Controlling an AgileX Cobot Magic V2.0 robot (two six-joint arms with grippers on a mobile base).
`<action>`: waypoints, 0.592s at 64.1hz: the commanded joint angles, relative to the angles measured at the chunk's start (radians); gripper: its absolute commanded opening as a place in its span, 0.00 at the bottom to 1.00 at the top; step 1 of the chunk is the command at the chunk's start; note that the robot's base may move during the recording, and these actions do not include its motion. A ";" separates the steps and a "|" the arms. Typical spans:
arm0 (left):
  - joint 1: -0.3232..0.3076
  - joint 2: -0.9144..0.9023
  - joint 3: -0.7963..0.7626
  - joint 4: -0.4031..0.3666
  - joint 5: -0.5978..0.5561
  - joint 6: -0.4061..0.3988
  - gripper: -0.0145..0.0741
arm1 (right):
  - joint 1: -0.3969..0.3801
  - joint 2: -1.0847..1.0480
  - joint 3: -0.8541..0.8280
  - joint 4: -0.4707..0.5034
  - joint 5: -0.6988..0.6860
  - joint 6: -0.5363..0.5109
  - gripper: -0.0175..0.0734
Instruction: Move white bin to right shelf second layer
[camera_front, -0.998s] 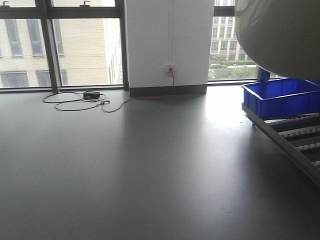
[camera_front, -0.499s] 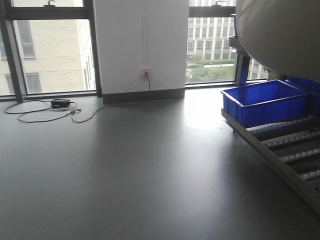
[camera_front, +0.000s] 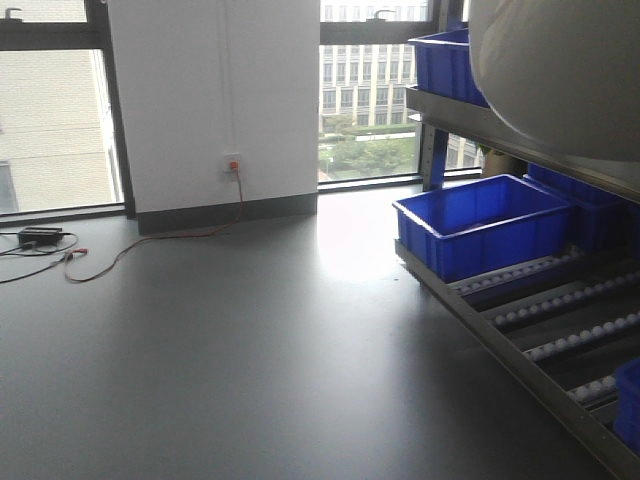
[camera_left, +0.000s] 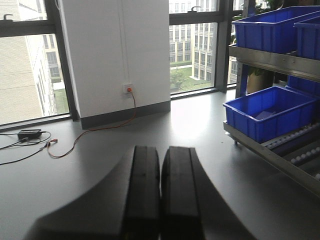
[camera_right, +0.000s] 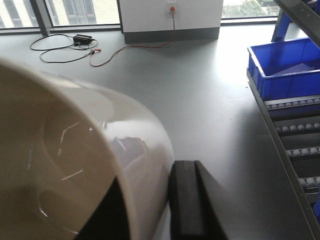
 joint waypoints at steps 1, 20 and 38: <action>0.001 -0.014 0.037 -0.005 -0.084 -0.004 0.26 | -0.006 -0.002 -0.033 0.001 -0.106 -0.002 0.25; 0.001 -0.014 0.037 -0.005 -0.084 -0.004 0.26 | -0.006 -0.002 -0.033 0.001 -0.106 -0.002 0.25; 0.001 -0.014 0.037 -0.005 -0.084 -0.004 0.26 | -0.006 -0.002 -0.033 0.001 -0.106 -0.002 0.25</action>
